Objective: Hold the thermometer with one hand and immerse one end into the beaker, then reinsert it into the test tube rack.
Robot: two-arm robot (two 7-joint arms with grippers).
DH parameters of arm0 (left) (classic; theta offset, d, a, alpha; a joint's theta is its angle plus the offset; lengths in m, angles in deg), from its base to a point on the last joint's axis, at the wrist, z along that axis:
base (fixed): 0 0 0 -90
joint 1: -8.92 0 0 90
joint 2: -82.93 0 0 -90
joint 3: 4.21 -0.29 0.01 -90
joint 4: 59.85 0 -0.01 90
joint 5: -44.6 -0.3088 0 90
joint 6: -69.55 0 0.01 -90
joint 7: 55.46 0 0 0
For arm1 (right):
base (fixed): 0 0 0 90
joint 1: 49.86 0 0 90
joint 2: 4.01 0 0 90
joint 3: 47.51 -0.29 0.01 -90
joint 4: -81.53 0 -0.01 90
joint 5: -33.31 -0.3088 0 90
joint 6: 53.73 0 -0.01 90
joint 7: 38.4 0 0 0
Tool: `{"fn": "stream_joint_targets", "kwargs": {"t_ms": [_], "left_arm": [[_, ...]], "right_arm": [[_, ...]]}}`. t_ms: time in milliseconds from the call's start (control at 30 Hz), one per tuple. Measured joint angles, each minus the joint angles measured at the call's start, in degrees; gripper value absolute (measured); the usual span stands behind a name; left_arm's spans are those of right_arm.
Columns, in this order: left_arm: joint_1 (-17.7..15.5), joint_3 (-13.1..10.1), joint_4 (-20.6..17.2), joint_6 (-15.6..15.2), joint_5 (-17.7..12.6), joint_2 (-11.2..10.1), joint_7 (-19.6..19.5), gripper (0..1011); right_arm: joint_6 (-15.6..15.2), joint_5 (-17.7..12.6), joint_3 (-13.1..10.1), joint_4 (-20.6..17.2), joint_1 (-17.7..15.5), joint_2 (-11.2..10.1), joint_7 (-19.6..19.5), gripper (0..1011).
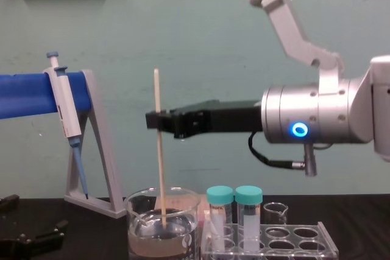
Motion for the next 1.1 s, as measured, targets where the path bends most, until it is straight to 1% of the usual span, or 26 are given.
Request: {"fn": "stream_joint_targets", "kwargs": {"t_ms": [300, 500, 1100], "left_arm": [[0.0, 0.0, 0.0, 0.0, 0.0, 0.0, 0.0, 1004], [0.0, 0.0, 0.0, 0.0, 0.0, 0.0, 0.0, 1004], [0.0, 0.0, 0.0, 0.0, 0.0, 0.0, 0.0, 1004]], "right_arm": [[0.9, 1.5, -0.2, 2.5, -0.7, 1.5, 0.1, 55], [1.0, 2.2, -1.1, 3.7, -1.1, 2.3, 0.3, 55], [1.0, 2.2, -1.1, 3.7, -1.2, 2.3, 0.4, 55]]}}
